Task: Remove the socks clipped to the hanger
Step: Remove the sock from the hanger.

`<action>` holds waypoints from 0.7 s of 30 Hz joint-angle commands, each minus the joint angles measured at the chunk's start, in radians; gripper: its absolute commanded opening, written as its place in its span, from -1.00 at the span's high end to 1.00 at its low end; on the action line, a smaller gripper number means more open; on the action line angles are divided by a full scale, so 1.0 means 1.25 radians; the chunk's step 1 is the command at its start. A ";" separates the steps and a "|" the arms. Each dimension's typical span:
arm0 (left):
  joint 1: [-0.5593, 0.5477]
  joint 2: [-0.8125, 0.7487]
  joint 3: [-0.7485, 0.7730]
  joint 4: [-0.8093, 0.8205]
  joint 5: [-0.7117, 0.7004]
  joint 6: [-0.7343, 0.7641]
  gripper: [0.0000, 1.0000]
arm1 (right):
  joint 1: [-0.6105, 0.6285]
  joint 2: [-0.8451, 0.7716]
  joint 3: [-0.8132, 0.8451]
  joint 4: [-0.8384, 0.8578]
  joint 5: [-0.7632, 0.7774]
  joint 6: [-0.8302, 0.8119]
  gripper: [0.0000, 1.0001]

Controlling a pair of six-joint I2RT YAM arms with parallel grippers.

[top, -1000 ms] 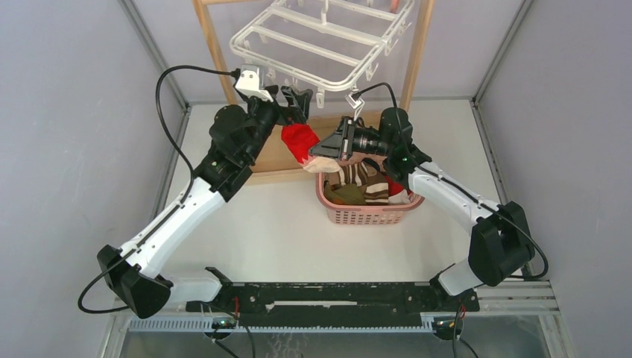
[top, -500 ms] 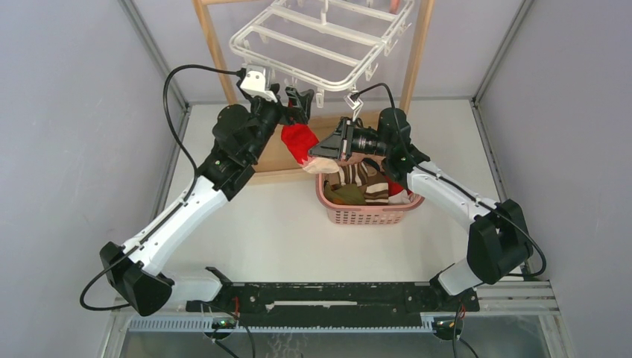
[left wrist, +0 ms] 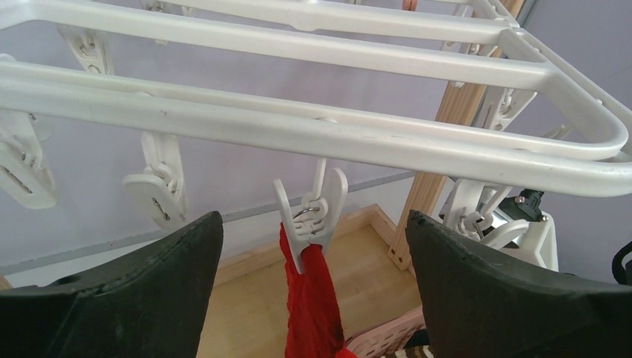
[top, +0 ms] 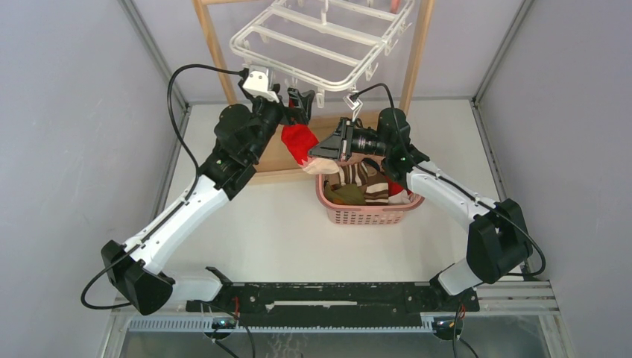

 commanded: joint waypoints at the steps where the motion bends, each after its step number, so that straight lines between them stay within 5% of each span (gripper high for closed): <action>1: -0.004 0.002 0.059 0.035 0.001 0.025 -0.92 | 0.006 -0.001 0.033 0.025 -0.006 -0.013 1.00; 21: -0.004 0.001 0.075 0.060 0.001 0.041 -0.79 | 0.003 -0.010 0.033 0.017 -0.007 -0.019 1.00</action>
